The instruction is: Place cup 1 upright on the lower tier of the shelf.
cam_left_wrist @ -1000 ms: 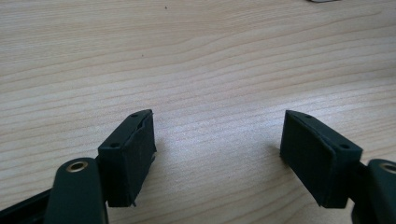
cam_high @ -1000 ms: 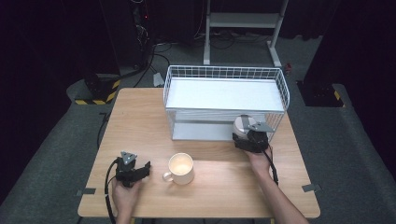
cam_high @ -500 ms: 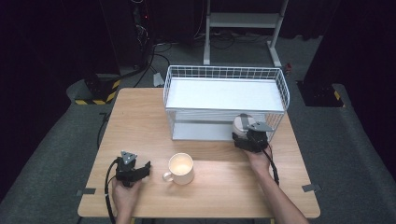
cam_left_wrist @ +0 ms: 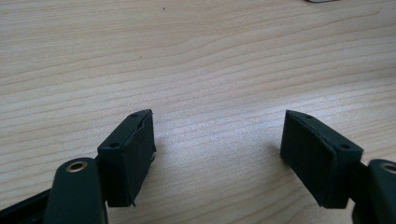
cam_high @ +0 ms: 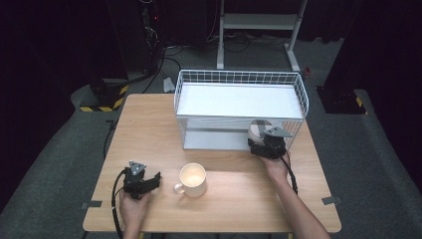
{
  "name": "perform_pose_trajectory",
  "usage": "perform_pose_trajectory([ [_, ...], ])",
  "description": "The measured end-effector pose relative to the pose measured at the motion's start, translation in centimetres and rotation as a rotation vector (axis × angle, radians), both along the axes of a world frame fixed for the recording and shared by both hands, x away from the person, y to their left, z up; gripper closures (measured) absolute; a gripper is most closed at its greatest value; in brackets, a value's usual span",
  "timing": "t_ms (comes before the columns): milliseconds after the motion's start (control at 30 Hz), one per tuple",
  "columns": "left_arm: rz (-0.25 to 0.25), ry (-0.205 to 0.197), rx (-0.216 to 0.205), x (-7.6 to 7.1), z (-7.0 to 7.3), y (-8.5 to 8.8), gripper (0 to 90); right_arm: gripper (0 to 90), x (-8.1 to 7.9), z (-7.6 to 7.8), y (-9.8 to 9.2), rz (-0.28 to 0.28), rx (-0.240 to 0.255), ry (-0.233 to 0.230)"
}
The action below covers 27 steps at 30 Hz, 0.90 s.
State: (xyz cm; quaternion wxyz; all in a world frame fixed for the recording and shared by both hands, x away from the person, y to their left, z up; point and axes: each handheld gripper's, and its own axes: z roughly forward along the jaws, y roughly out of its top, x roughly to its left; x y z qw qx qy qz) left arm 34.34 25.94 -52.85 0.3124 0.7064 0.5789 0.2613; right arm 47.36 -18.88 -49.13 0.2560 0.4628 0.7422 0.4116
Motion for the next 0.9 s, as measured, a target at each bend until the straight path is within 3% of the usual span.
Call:
perform_pose_trajectory([
  [133,0.003,-0.003,-0.003,0.0,0.0,0.0,26.2,18.8,0.2,-0.1,-0.1,-0.002,0.009,-0.002],
  [233,0.004,-0.003,-0.004,0.0,0.0,0.0,26.3,18.8,1.0,0.2,0.0,0.004,-0.015,0.020],
  [467,0.004,-0.003,-0.004,0.0,0.0,0.0,26.4,18.8,1.6,-0.2,-0.2,-0.006,0.003,-0.014],
  [667,-0.005,-0.005,-0.006,0.0,0.0,-0.1,27.4,18.4,2.3,0.3,-0.2,-0.025,-0.005,0.038],
  [900,-0.027,-0.006,-0.007,0.0,0.0,-0.2,28.3,13.5,2.3,0.1,-0.3,-0.022,-0.007,0.057],
])
